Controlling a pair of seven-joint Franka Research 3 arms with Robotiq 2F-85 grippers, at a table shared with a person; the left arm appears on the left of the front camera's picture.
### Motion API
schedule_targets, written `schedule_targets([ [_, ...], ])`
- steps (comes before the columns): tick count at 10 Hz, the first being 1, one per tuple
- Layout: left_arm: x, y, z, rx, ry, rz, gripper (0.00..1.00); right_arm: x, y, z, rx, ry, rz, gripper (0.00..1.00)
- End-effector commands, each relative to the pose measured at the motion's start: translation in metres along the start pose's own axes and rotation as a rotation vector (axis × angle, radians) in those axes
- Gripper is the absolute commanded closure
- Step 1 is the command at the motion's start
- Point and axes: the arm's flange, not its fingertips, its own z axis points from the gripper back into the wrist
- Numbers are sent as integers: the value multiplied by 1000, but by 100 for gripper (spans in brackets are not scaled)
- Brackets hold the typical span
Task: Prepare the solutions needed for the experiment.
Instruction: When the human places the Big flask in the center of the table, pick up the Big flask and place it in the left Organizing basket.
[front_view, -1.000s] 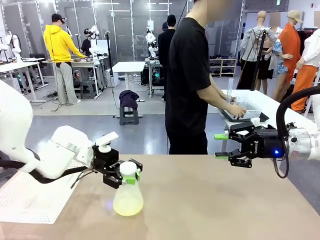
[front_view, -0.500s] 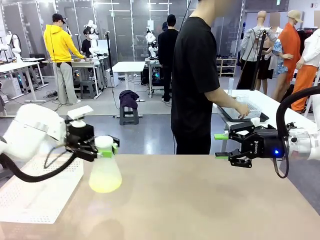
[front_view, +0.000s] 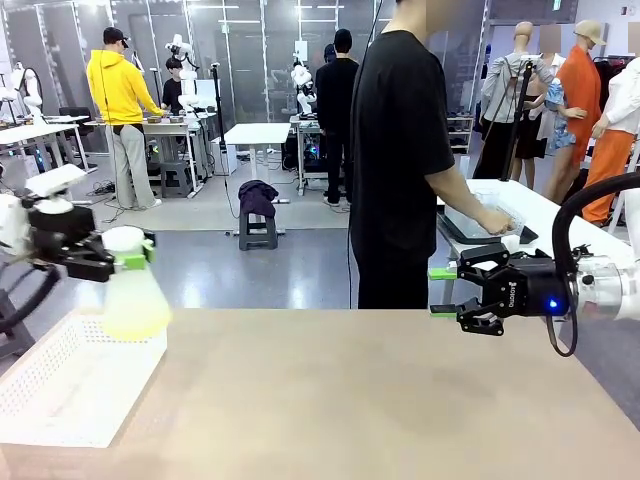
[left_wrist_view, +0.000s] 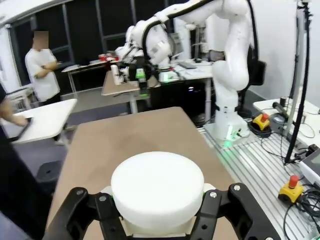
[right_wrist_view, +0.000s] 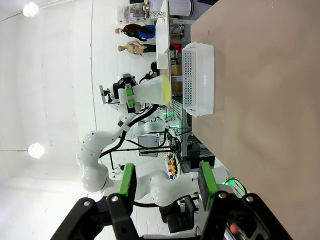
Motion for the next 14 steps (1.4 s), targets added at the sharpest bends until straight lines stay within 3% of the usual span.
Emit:
schedule_targets([
  [1,8,-24,27,156,5,-62,100,0,1,0,14,-2,0,36],
  [5,-18,-50,87,314,-36,-41,100,0,1,0,14,-2,0,36],
  [8,-61,-56,112,329,-100,-43,100,0,1,0,14,-2,0,36],
  [14,-139,-33,121,370,-114,-31,100,0,1,0,14,-2,0,36],
])
